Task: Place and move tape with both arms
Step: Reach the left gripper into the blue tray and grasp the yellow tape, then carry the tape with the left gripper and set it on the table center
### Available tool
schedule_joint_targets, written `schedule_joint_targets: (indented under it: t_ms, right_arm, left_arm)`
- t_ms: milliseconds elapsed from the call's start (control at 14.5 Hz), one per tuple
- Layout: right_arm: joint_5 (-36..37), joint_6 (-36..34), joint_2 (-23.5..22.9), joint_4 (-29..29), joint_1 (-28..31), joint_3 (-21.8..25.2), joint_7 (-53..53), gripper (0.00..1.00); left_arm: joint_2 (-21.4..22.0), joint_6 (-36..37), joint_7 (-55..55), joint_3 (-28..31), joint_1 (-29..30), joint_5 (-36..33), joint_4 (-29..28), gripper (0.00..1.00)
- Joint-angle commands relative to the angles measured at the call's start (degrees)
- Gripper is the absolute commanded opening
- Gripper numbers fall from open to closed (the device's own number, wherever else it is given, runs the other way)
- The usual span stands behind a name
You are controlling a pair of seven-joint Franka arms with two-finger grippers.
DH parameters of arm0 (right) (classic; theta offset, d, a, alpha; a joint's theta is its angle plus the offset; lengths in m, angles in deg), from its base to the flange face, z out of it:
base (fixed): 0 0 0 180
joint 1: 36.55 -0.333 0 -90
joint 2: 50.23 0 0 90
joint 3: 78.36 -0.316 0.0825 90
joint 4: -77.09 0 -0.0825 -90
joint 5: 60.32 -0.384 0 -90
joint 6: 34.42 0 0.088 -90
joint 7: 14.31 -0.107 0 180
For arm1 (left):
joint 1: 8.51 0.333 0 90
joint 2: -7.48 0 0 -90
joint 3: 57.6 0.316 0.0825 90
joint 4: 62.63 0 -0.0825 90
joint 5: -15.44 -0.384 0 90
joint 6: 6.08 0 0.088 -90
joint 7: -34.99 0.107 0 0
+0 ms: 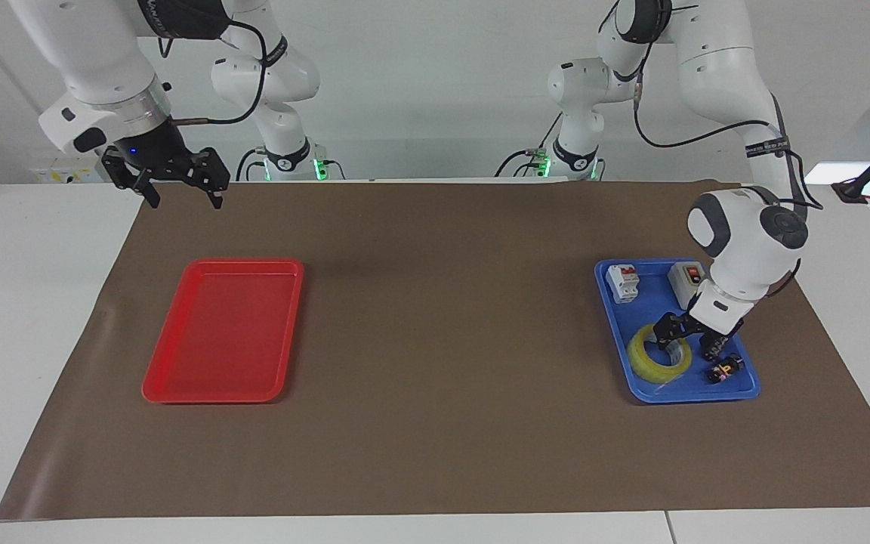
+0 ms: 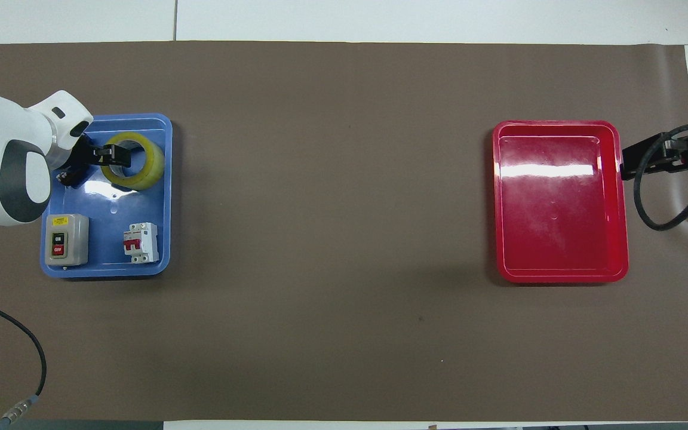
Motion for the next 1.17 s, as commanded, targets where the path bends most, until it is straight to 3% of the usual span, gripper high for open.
schedule_joint_targets:
  t_ms: [0, 344, 619, 1101]
  right_arm:
    - [-1.0, 0.9, 0.9, 1.2, 0.5, -0.1, 1.1, 1.00]
    - [-1.0, 0.9, 0.9, 1.2, 0.6, -0.1, 1.1, 1.00]
    - [-1.0, 0.9, 0.9, 1.2, 0.6, -0.1, 1.1, 1.00]
    - [-1.0, 0.9, 1.0, 1.2, 0.6, -0.1, 1.0, 1.00]
  left_arm:
    - [1.2, -2.8, 0.8, 0.4, -0.4, 1.2, -2.6, 0.00]
    - [3.3, -1.6, 0.3, 0.5, 0.0, 1.3, -1.5, 0.00]
    - [9.9, 9.2, -3.2, 0.5, -1.1, 1.1, 0.8, 0.00]
    - [11.4, 13.3, -32.3, 0.5, -22.5, -2.2, -0.3, 0.00]
